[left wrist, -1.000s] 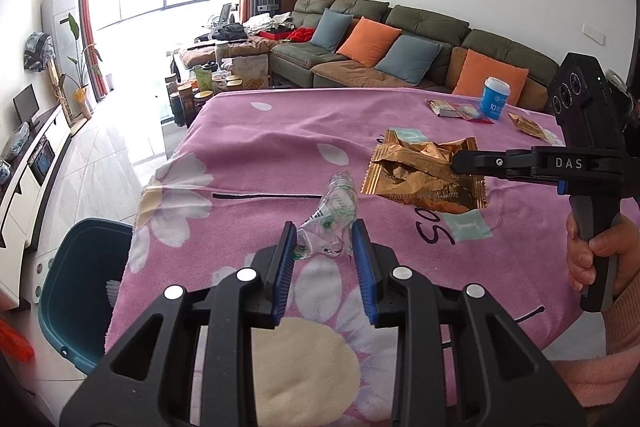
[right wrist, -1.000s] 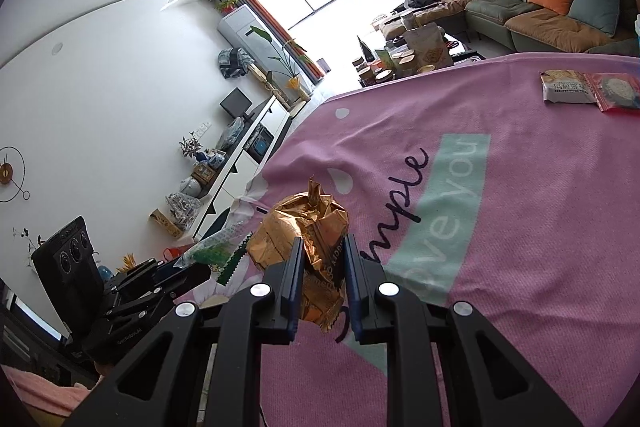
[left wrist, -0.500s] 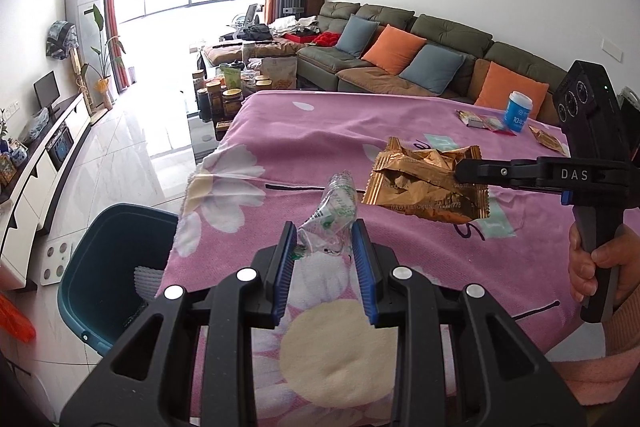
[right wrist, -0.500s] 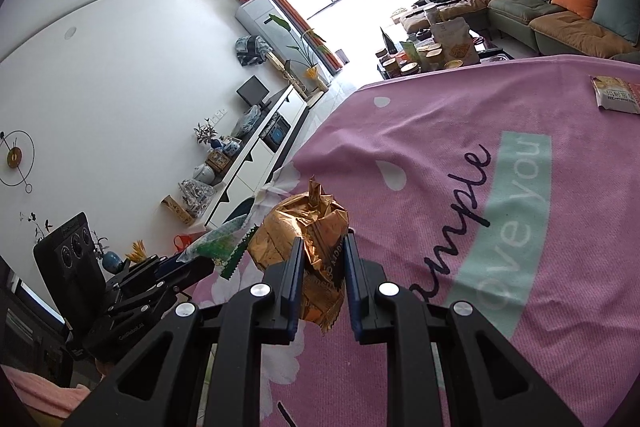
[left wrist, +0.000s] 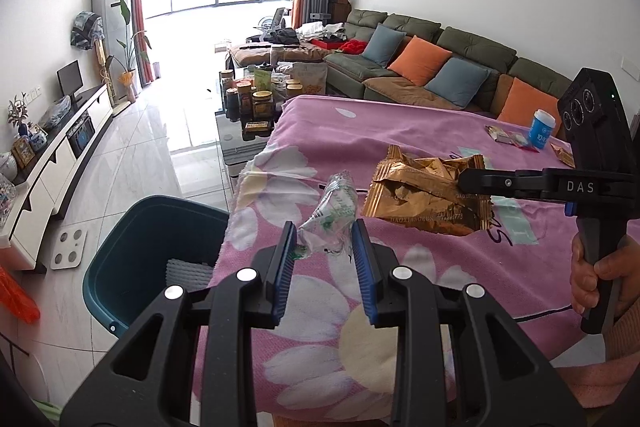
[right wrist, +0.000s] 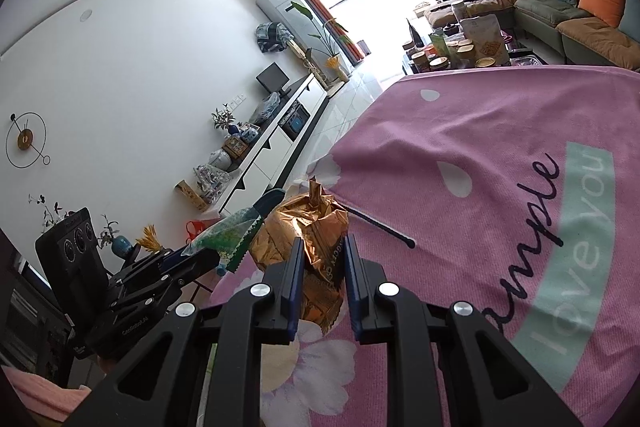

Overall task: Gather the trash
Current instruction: 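Carry the plastic bag and gold foil wrapper over the teal bin with both tools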

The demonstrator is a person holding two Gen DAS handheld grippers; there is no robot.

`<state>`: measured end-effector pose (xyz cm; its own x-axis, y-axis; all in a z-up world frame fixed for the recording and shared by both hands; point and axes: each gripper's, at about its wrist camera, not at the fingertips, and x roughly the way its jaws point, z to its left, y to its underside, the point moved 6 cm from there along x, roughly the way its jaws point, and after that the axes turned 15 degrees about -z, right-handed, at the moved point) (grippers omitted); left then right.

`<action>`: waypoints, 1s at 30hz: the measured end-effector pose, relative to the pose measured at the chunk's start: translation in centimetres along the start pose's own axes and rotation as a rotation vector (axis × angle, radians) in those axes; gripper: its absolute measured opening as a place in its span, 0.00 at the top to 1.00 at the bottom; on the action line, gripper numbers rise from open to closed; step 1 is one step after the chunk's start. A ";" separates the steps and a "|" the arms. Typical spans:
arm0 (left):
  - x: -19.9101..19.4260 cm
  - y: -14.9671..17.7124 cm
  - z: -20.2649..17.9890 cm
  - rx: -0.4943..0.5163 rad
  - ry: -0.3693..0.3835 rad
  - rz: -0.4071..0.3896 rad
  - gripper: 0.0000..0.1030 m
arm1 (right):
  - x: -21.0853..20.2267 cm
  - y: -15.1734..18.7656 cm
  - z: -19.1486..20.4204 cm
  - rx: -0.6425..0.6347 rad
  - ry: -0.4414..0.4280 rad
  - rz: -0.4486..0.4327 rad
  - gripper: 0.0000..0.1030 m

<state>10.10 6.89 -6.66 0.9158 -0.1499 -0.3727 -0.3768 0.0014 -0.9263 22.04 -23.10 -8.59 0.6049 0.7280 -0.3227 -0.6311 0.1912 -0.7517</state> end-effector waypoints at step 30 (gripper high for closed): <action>-1.7 0.6 5.0 -0.055 -0.109 -0.016 0.72 | 4.8 1.0 4.8 -0.050 -0.076 0.076 0.83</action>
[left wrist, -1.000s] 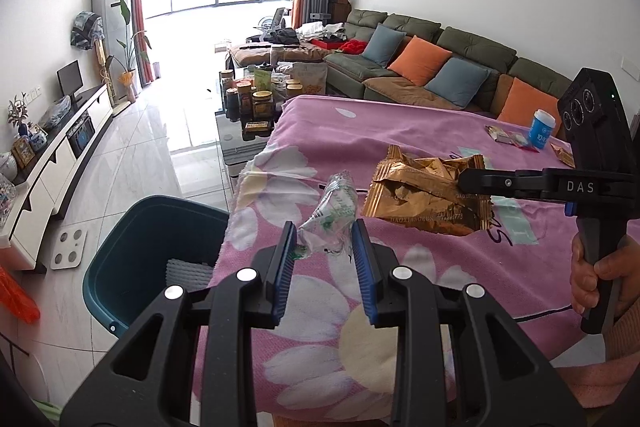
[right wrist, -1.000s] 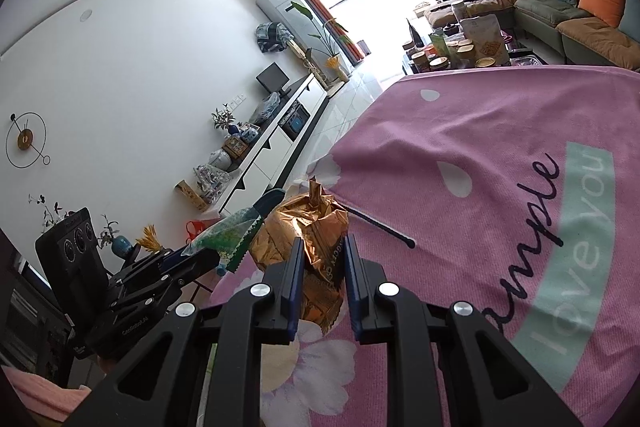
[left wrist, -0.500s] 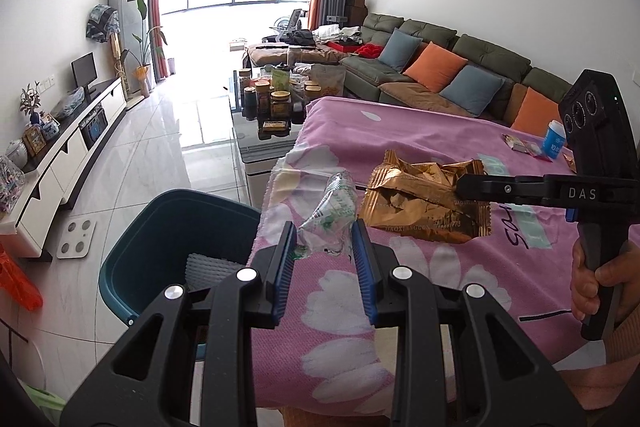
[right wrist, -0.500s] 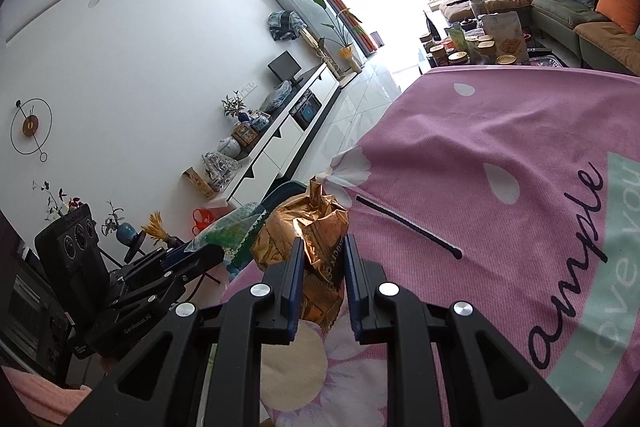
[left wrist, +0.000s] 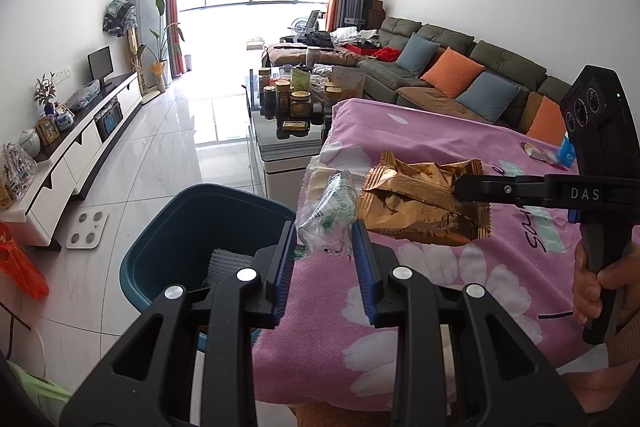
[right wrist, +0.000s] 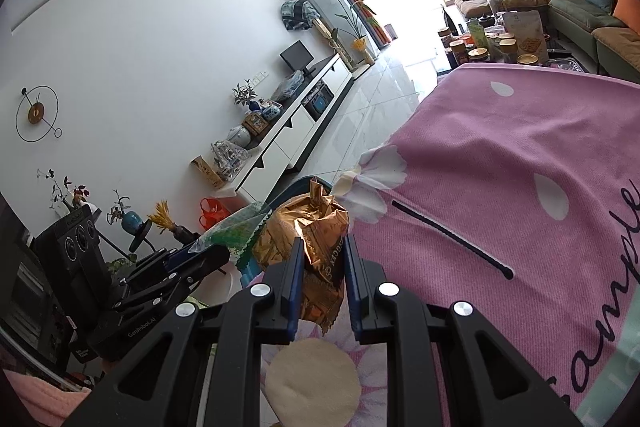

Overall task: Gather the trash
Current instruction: 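Carry the plastic bag and gold foil wrapper over the teal bin with both tools, then open the left tool to drop the plastic bag while the right drops the gold wrapper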

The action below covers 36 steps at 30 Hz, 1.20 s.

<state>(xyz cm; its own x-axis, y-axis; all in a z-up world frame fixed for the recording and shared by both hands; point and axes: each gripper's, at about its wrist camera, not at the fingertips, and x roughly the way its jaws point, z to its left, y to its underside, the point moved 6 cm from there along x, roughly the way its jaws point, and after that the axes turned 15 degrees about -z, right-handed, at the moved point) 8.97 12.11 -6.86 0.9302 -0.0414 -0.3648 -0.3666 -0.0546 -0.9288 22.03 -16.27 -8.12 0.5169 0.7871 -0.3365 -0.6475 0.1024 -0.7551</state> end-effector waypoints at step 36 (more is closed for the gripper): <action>1.6 1.4 6.5 -0.081 -0.148 0.027 0.72 | 6.8 0.2 4.3 -0.053 -0.038 0.087 0.83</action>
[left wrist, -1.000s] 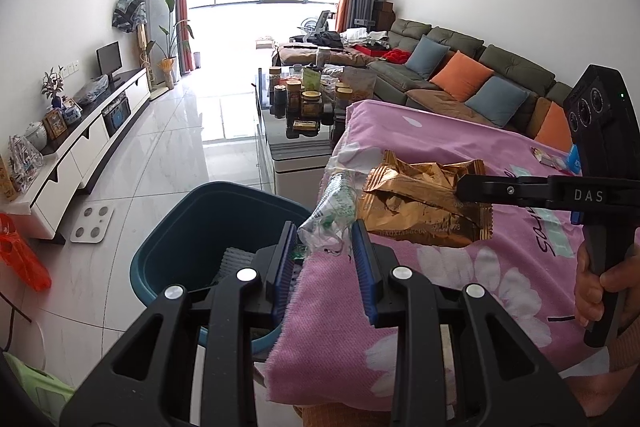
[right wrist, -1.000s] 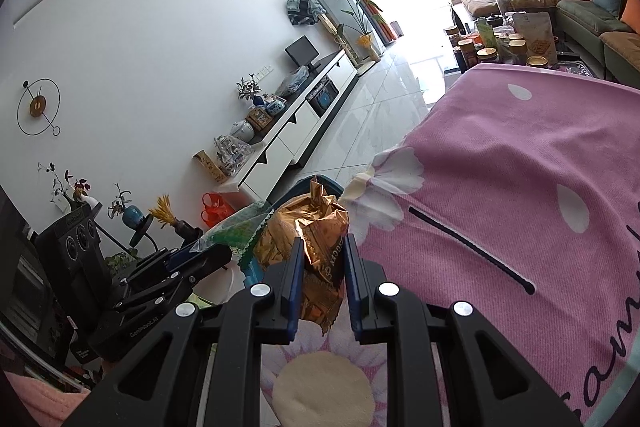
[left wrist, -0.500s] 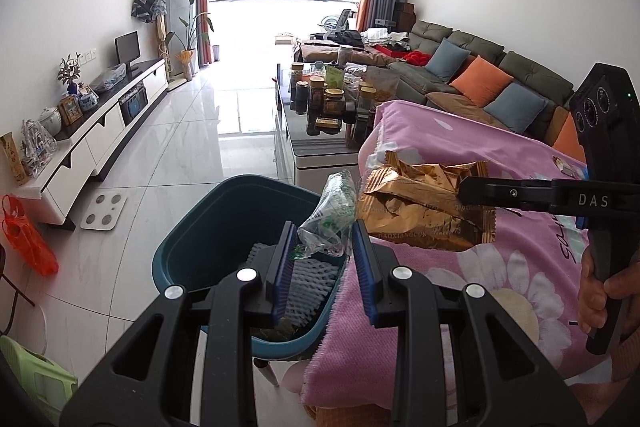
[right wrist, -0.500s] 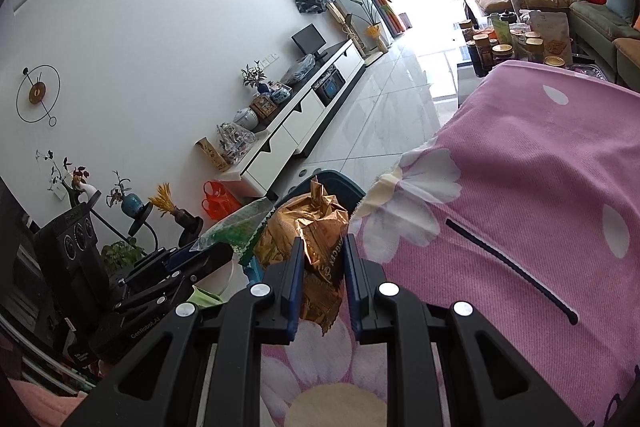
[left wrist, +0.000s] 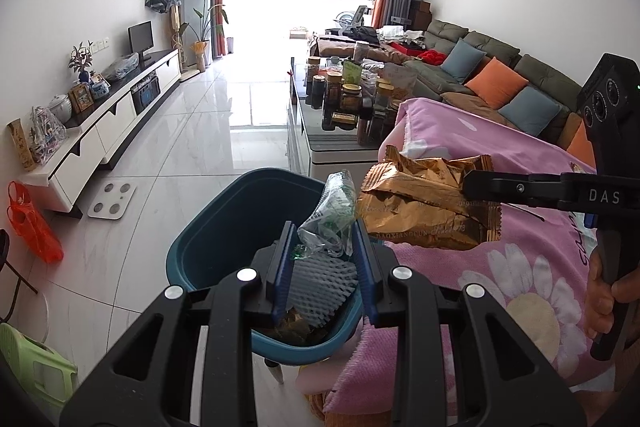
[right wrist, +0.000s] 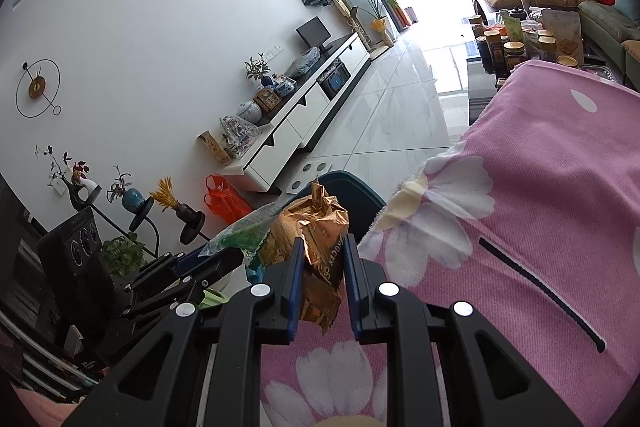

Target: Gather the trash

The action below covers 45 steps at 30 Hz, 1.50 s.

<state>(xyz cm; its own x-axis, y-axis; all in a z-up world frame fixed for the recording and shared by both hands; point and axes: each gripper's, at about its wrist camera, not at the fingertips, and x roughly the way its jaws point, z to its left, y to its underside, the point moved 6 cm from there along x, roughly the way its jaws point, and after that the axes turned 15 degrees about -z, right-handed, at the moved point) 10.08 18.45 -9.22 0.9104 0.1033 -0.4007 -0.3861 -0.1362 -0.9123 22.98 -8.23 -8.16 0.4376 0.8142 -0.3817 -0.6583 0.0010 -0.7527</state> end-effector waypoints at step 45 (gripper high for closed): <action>1.5 2.4 0.6 -0.068 -0.031 -0.024 0.06 | 0.3 1.8 0.2 -0.105 0.072 -0.002 0.38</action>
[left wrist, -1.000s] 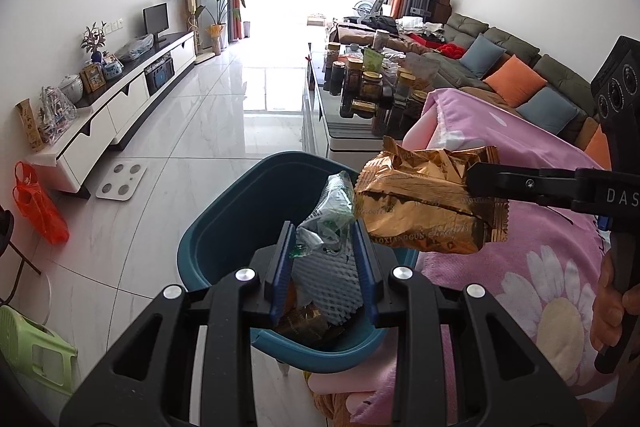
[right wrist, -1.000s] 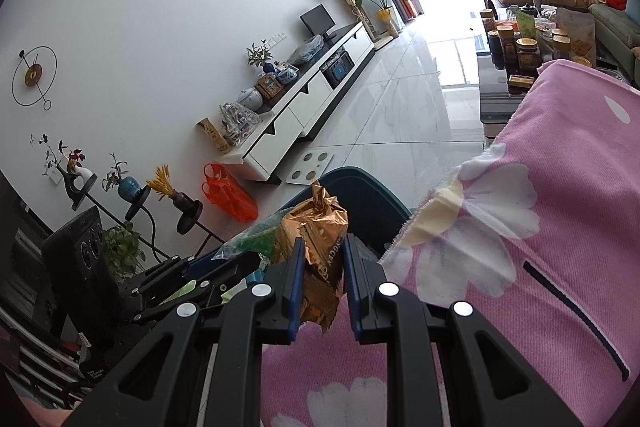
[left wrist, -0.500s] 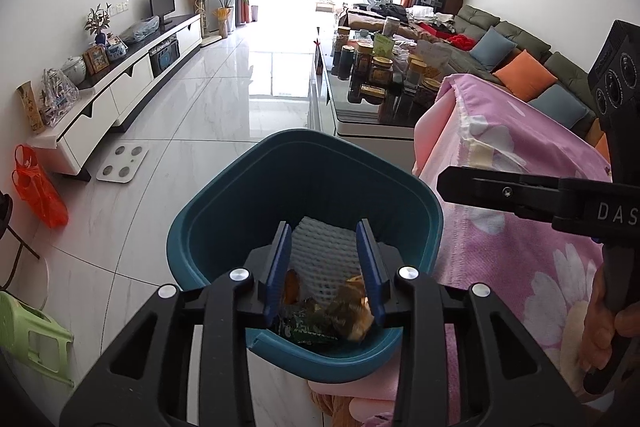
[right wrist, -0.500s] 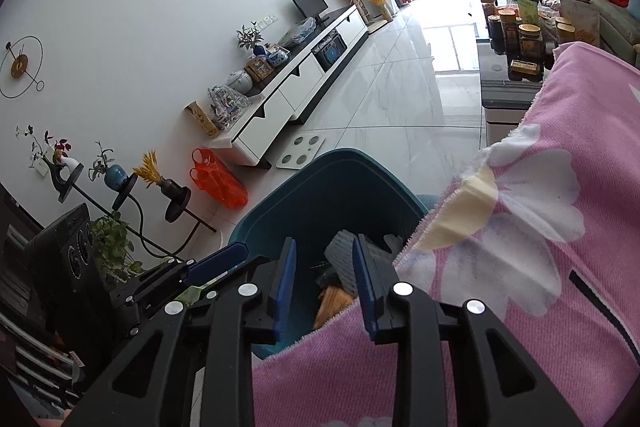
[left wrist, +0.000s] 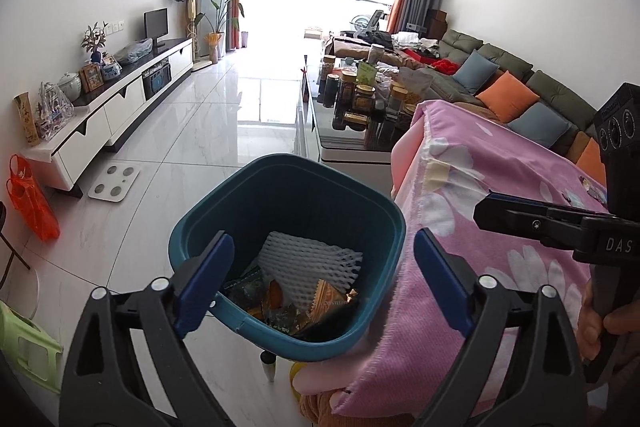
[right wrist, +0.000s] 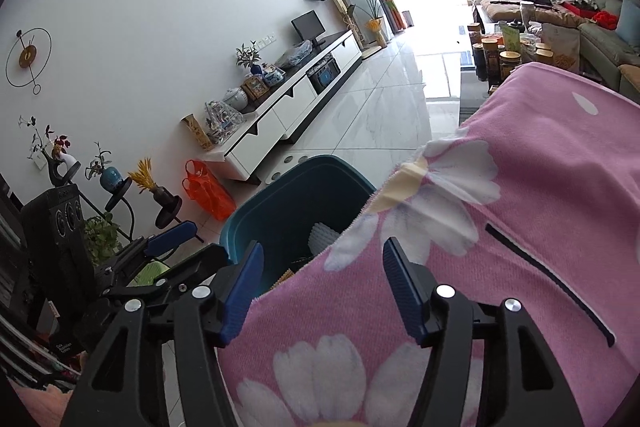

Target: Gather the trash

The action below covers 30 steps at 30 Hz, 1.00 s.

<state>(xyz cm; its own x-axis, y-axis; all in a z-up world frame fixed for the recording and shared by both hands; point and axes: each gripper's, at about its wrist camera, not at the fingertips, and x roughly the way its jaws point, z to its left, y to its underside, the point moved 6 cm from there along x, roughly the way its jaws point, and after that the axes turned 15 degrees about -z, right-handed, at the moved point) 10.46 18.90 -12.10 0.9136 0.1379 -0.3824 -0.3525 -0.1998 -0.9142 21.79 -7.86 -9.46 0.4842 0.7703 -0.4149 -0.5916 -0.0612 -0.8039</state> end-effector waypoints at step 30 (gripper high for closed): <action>-5.3 -1.5 -18.3 0.101 0.126 -0.273 0.05 | -23.3 2.6 -9.5 -0.135 0.643 -0.488 0.07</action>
<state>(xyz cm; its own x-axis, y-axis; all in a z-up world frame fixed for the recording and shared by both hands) 9.84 0.69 -6.26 0.9930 0.0509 -0.1069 -0.1030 -0.0733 -0.9920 15.03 -32.01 -5.90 0.9665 0.2183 -0.1348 -0.1553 0.0795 -0.9847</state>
